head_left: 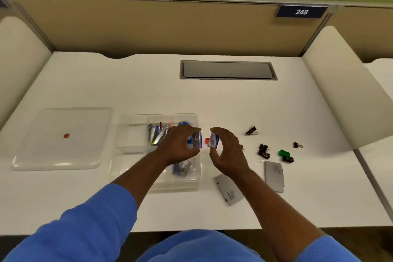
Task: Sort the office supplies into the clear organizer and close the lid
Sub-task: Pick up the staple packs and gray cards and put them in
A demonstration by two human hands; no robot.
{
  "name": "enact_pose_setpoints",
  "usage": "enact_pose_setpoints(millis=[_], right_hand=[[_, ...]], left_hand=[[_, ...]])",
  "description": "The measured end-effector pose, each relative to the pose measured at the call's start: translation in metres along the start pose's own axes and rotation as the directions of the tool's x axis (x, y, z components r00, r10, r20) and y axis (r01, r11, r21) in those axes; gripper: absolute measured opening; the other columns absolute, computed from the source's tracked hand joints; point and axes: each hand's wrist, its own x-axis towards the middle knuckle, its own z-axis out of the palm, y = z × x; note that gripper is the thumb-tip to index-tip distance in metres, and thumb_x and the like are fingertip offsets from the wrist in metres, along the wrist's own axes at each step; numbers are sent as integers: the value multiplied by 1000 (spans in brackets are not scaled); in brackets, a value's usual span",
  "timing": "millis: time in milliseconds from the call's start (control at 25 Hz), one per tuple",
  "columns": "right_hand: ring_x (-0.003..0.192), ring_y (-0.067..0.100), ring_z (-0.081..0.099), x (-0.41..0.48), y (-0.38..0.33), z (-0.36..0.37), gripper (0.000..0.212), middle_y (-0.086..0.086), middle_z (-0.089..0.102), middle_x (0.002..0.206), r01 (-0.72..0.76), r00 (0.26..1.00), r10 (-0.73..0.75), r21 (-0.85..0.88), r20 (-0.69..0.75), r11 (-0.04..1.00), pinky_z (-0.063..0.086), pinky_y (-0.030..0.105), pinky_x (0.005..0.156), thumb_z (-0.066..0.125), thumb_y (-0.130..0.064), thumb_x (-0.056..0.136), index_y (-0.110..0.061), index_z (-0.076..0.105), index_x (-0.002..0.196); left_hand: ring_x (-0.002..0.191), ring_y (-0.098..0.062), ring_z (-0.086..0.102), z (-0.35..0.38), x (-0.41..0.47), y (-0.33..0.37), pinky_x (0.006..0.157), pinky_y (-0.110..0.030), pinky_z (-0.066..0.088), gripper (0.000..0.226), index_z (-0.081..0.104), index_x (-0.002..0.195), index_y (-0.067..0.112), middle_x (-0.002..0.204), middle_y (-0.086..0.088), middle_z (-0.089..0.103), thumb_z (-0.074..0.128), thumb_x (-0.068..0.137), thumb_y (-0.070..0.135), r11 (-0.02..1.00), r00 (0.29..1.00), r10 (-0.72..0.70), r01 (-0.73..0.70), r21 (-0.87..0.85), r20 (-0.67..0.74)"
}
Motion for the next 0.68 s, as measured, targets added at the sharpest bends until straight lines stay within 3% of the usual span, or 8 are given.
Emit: enact_pose_setpoints(millis=[160,320,480,560,680], right_hand=[[123,1,47,-23,-33,34,65,-10,57,133,-45,997,44,13,57,999,32,22,110,69,-19,82,-23,47,143],[125,10,50,-39,-50,54,67,-6,60,132,-33,997,36,-39,75,999,33,32,113,69,-24,82,-22,46,145],[146,14,32,-44,-60,60,78,-4,40,156,-20,987,43,-147,155,989,22,43,122,67,-37,83,-28,32,152],[152,11,17,-47,-63,59,82,-7,25,164,-40,986,65,-157,154,987,9,41,124,66,-44,84,-31,26,154],[154,8,7,-55,-65,53,85,-8,16,167,-71,987,95,-178,128,981,6,43,125,65,-49,85,-30,24,156]], left_hand=[[127,-16,49,-15,-50,-37,114,-40,23,72,53,139,32,134,8,61,72,75,60,994,998,-23,16,111,59],[131,-16,47,-17,-69,-50,118,-44,16,71,55,136,31,134,8,59,67,75,66,974,993,81,-97,202,89],[151,-19,20,-15,-71,-52,121,-46,-4,93,33,151,32,161,3,31,63,74,74,959,987,96,-127,254,132],[154,-19,10,-15,-69,-52,118,-43,-12,100,23,155,33,166,4,18,54,74,83,955,986,91,-127,268,141],[155,-16,-1,-13,-66,-52,116,-42,-19,105,16,157,34,168,5,7,47,72,89,946,979,113,-158,284,170]])
